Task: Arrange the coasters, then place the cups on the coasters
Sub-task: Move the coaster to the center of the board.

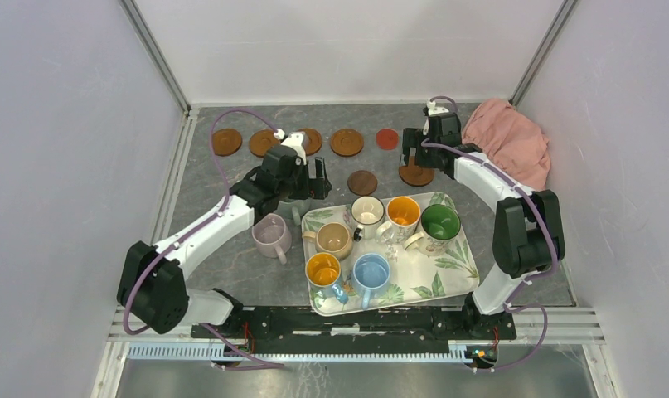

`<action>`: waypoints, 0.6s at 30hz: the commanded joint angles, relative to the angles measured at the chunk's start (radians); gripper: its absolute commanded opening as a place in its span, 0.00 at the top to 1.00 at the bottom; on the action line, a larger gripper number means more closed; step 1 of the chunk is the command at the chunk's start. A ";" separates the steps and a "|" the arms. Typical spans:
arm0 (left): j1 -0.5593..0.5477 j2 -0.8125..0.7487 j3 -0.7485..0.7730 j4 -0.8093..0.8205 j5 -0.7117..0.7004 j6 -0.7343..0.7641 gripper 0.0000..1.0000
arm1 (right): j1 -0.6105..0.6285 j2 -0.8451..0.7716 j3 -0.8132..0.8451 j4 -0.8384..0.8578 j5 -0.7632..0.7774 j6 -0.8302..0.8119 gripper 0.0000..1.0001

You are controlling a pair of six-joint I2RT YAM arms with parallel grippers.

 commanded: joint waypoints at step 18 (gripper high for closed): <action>0.007 -0.090 0.037 -0.017 0.124 0.009 0.00 | 0.108 0.137 0.115 -0.056 0.147 -0.011 0.02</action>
